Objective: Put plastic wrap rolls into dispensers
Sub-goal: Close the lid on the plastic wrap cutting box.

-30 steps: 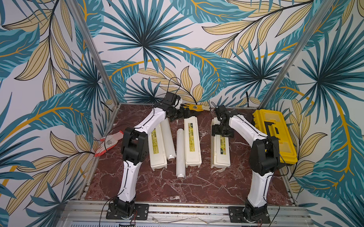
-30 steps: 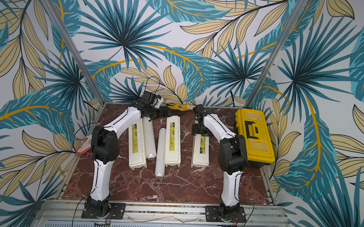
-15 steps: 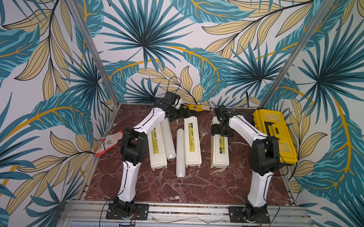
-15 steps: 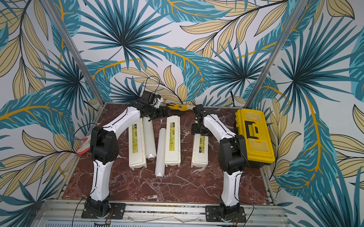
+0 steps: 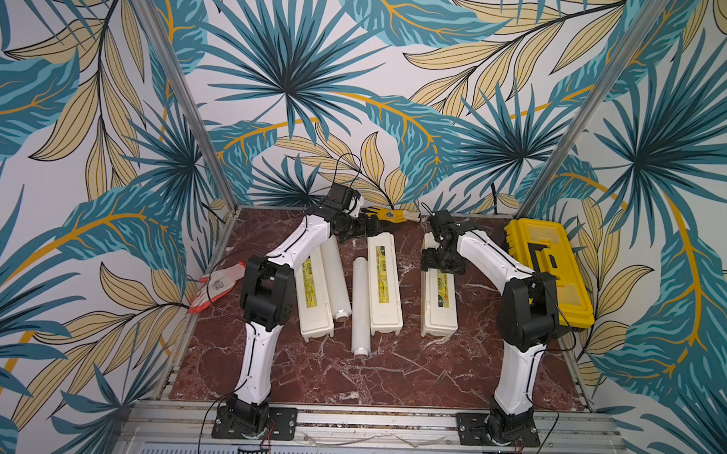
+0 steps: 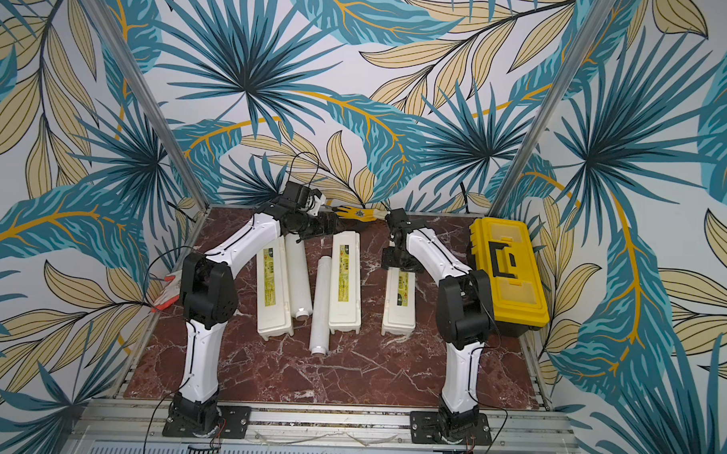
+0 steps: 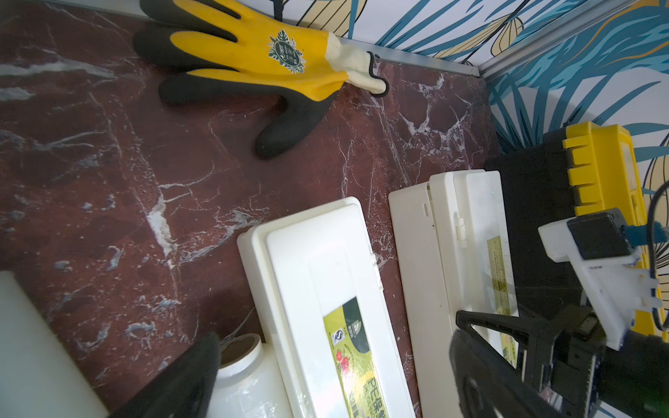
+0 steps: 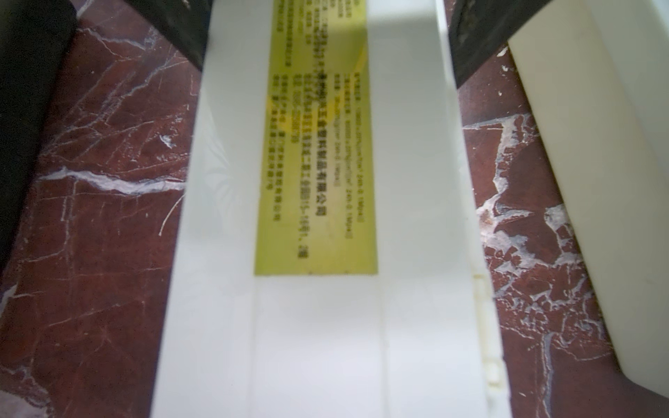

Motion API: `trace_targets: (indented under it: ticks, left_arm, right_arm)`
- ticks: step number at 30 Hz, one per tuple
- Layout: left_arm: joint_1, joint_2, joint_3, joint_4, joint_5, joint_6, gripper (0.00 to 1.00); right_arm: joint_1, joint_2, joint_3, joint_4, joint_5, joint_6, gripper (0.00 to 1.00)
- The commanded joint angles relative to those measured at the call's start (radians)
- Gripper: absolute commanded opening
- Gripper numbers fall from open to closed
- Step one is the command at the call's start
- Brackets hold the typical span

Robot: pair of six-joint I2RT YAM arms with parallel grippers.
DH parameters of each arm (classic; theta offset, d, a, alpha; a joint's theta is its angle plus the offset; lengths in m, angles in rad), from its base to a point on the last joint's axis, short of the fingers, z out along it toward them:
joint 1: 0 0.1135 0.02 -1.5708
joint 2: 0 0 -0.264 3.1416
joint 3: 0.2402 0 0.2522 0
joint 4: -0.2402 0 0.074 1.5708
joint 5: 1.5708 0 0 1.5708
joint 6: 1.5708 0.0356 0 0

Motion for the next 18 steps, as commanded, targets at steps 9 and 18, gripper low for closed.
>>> trace_targets:
  ticks: [9, 18]
  left_arm:
    - [0.004, -0.044, -0.020, -0.002, 0.003, 0.015, 1.00]
    - [0.004, -0.044, -0.015, -0.001, 0.001, 0.013, 1.00]
  right_arm:
    - [0.002, -0.049, 0.032, -0.036, -0.030, 0.013, 0.87]
    - [-0.004, -0.043, 0.039, -0.050, -0.058, 0.014, 0.88]
